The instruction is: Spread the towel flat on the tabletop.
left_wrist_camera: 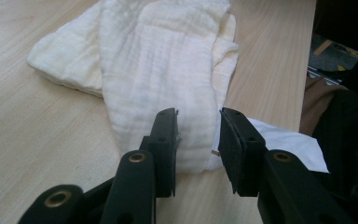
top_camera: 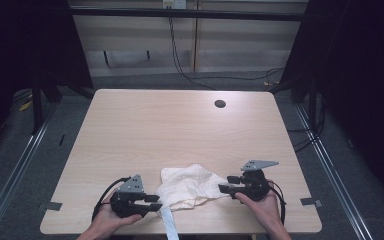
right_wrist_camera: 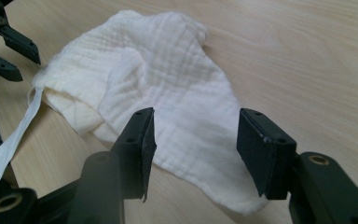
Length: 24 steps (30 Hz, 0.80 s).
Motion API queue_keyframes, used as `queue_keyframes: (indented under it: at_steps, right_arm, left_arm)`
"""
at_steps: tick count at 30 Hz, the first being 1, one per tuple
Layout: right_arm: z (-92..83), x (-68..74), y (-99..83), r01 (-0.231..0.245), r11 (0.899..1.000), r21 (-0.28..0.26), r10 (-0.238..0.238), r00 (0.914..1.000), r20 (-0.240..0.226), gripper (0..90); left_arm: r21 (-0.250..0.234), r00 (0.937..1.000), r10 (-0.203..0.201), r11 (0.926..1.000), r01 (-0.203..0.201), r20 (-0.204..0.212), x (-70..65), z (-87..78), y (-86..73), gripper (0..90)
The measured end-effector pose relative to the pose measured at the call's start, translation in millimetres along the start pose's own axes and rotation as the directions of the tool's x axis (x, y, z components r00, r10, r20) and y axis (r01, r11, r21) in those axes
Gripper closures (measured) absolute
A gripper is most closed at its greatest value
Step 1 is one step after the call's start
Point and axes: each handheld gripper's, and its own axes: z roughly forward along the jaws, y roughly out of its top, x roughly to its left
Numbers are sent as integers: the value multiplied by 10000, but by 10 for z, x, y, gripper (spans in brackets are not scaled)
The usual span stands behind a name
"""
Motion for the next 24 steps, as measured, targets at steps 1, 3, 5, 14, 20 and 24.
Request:
queue_keyframes:
  at_steps: [1, 3, 5, 14, 20, 24]
  right_arm:
    - [13, 5, -1, 1, 10000, 46, -1, 10000, -7, 469]
    - [22, 6, 0, 54, 10000, 57, -54, 10000, 5, 468]
    - [26, -1, 0, 58, 10000, 38, -58, 10000, 66, 466]
    - [25, -34, -38, -13, 9999, 131, 11, 9999, 169, 445]
    - [35, -26, -38, -13, 9999, 172, 11, 9999, 159, 442]
    - [33, -16, -39, 48, 9998, 189, -51, 9999, 152, 442]
  left_arm:
    - [-11, 10000, 32, 10000, -32, -3, 8, 5, -6, 663]
    - [80, 10000, 88, 9999, -87, -43, 11, 11, -9, 658]
    - [163, 9998, 186, 9997, -186, 43, 18, 35, -13, 633]
    - [866, 9968, 799, 9931, -788, -94, -35, 169, -21, 566]
    - [804, 9858, 1415, 9877, -1344, -900, -81, 174, -49, 739]
    - [808, 9919, 970, 9926, -903, -823, -32, 162, -34, 846]
